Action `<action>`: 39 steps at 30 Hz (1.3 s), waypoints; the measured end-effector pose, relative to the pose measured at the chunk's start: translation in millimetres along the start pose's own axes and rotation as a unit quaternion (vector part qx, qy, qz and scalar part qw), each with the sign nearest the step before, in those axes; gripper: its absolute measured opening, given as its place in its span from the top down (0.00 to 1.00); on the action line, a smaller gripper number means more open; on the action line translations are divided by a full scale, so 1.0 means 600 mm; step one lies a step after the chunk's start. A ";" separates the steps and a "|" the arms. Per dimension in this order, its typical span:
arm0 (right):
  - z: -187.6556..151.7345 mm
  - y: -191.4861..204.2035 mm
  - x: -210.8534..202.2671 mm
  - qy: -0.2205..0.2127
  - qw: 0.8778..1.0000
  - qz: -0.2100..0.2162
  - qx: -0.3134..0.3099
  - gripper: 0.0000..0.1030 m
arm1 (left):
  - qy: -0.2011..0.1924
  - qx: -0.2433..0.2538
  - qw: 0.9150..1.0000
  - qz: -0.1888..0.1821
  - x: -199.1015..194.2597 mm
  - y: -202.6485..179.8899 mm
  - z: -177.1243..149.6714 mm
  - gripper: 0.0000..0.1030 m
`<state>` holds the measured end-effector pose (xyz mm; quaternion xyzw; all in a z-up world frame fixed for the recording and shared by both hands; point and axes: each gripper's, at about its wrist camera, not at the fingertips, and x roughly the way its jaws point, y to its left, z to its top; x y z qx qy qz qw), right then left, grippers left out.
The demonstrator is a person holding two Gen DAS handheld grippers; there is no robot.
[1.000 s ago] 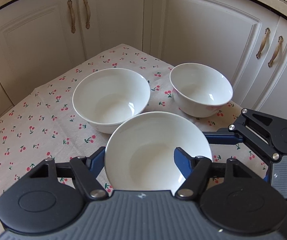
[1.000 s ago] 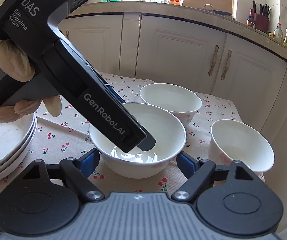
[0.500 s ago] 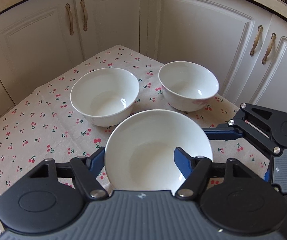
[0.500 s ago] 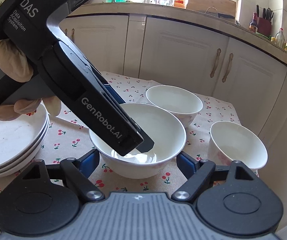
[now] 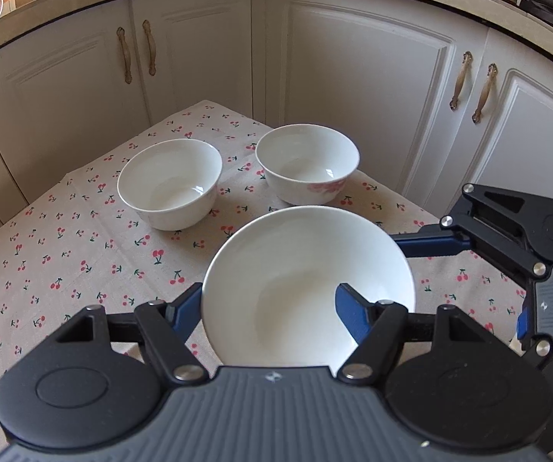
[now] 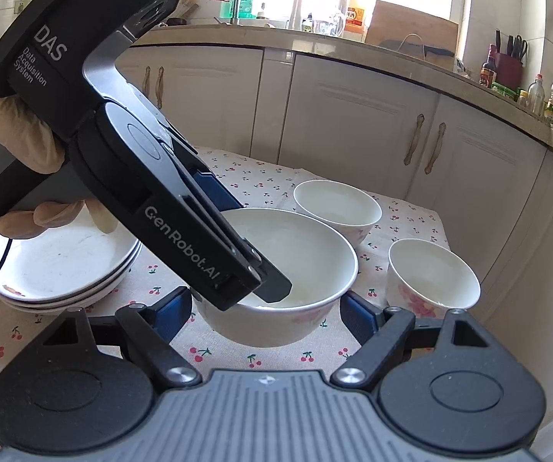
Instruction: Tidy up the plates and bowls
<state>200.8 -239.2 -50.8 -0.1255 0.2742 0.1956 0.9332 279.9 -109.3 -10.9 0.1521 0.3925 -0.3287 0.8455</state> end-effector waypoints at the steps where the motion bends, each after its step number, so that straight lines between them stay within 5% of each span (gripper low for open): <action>1: -0.002 0.002 -0.007 -0.001 1.000 0.001 0.000 0.15 | -0.001 0.000 1.000 -0.001 -0.003 -0.005 -0.003 0.30; 39: -0.087 0.037 -0.062 0.056 0.997 0.046 0.000 0.15 | 0.022 -0.008 0.999 -0.030 -0.012 -0.082 -0.111 0.30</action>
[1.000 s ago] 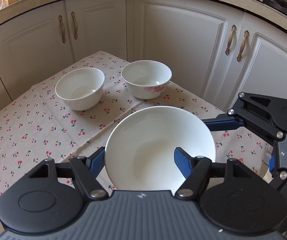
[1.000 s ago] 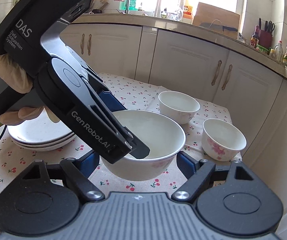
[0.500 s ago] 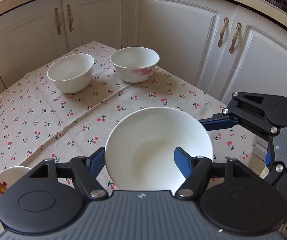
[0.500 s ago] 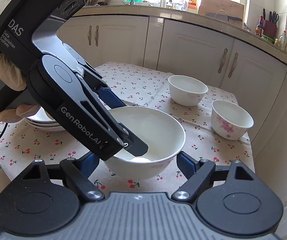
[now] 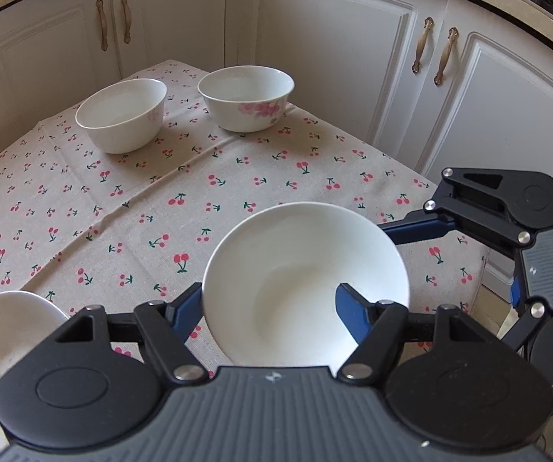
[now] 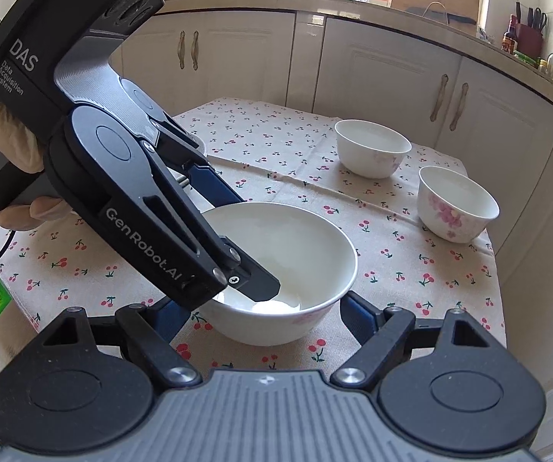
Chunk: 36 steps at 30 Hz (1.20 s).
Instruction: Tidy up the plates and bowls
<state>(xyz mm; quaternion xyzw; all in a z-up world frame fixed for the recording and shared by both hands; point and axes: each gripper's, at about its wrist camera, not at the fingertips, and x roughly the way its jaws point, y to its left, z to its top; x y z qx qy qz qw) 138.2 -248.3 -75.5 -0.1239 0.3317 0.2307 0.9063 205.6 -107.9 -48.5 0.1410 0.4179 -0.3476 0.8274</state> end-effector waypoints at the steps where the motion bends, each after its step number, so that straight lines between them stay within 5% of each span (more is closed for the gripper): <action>1: -0.002 0.000 0.000 0.001 1.000 0.001 0.001 0.15 | -0.003 0.002 1.000 0.001 -0.001 -0.001 -0.001 0.30; 14: -0.011 -0.004 -0.001 0.005 1.000 0.006 0.015 0.14 | -0.012 0.010 1.000 -0.002 -0.005 -0.010 -0.003 0.26; 17: -0.011 -0.007 -0.004 -0.001 1.000 0.018 0.025 0.00 | -0.015 0.011 1.000 -0.006 -0.007 -0.014 -0.002 0.19; 20: -0.011 -0.010 -0.014 -0.015 0.999 0.029 0.032 0.00 | -0.027 0.017 0.999 -0.002 -0.016 -0.019 0.000 0.12; 36: -0.012 -0.053 -0.054 -0.042 0.998 -0.018 0.053 0.00 | -0.066 0.029 0.997 0.024 -0.059 -0.015 0.044 0.06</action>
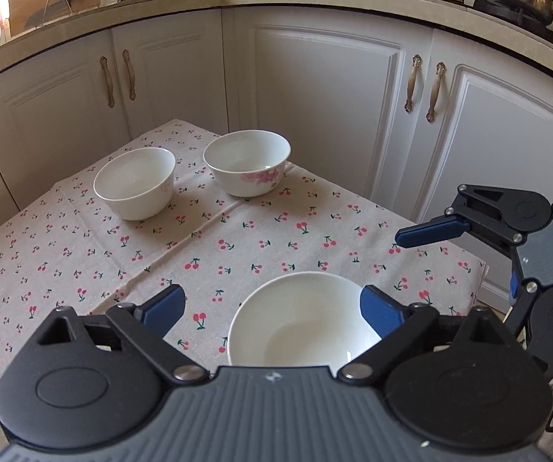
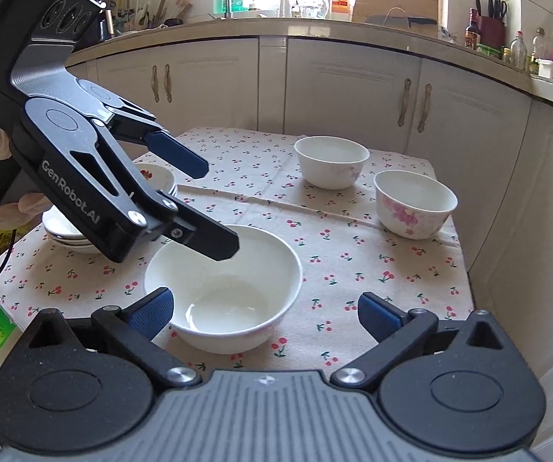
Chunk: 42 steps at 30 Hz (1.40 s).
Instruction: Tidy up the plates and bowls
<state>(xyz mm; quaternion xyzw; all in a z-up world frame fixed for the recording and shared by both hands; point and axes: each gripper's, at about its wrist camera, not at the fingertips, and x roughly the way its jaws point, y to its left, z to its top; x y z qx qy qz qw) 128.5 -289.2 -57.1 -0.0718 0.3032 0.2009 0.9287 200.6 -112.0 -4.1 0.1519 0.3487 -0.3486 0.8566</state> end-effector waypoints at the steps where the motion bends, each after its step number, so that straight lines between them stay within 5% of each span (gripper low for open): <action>1: 0.001 -0.009 -0.001 -0.003 1.000 -0.006 0.003 0.00 | -0.001 0.002 1.000 0.002 0.001 0.001 0.006 0.06; 19: 0.021 -0.155 0.058 -0.003 0.997 -0.076 0.008 0.00 | 0.010 0.032 0.999 0.008 0.106 0.037 0.147 0.01; 42: 0.067 -0.256 0.198 -0.005 0.999 -0.051 -0.005 0.00 | 0.042 0.051 0.998 -0.016 0.306 0.072 0.242 0.04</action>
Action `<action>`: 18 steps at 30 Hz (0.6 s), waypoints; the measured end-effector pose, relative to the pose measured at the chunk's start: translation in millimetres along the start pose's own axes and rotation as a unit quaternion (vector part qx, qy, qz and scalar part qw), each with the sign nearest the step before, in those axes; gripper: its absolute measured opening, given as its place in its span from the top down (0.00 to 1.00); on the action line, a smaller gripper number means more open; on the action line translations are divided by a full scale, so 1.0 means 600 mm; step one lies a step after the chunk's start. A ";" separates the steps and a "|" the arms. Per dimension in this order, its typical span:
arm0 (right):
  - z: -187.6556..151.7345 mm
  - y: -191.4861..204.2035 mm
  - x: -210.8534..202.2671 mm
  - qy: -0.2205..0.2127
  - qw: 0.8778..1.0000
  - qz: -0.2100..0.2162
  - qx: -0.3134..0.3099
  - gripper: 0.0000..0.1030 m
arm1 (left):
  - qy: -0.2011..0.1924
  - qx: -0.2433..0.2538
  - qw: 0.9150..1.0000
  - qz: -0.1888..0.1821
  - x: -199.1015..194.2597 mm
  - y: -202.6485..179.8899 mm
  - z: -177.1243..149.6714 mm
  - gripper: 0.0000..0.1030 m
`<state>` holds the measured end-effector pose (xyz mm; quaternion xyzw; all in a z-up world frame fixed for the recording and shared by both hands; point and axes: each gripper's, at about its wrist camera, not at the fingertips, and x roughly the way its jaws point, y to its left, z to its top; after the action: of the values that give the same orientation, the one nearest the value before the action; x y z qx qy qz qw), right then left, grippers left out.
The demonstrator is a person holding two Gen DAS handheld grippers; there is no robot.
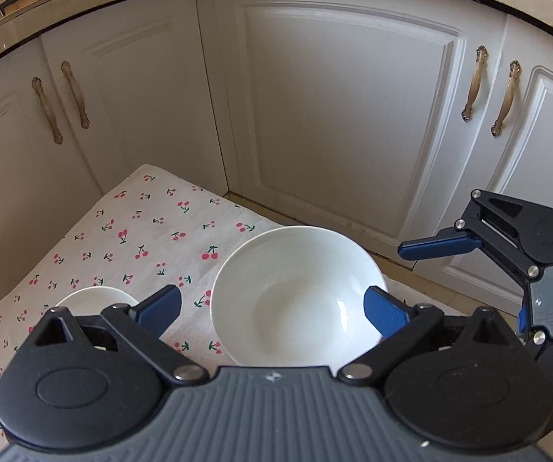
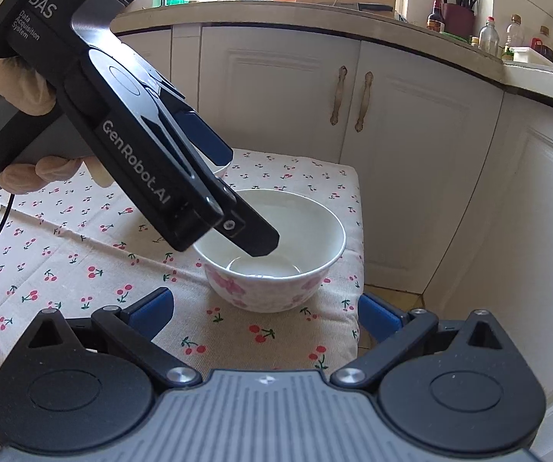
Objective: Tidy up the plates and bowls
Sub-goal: 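Grasp the rim of the pink-flower bowl with the right tool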
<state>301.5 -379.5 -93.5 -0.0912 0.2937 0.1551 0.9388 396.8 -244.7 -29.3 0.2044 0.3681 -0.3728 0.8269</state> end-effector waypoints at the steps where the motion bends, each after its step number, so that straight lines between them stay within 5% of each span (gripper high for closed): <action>1: 0.001 -0.001 0.005 -0.001 1.000 0.000 0.000 0.00 | 0.001 -0.002 1.000 -0.001 0.005 0.002 0.001 0.04; 18: 0.013 -0.001 0.045 -0.011 1.000 0.007 -0.015 0.10 | 0.022 -0.024 0.999 -0.029 0.050 0.019 0.006 0.26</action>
<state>326.9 -371.3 -102.6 -0.1019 0.2820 0.1675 0.9392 420.7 -253.3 -49.1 0.1817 0.4011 -0.3835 0.8118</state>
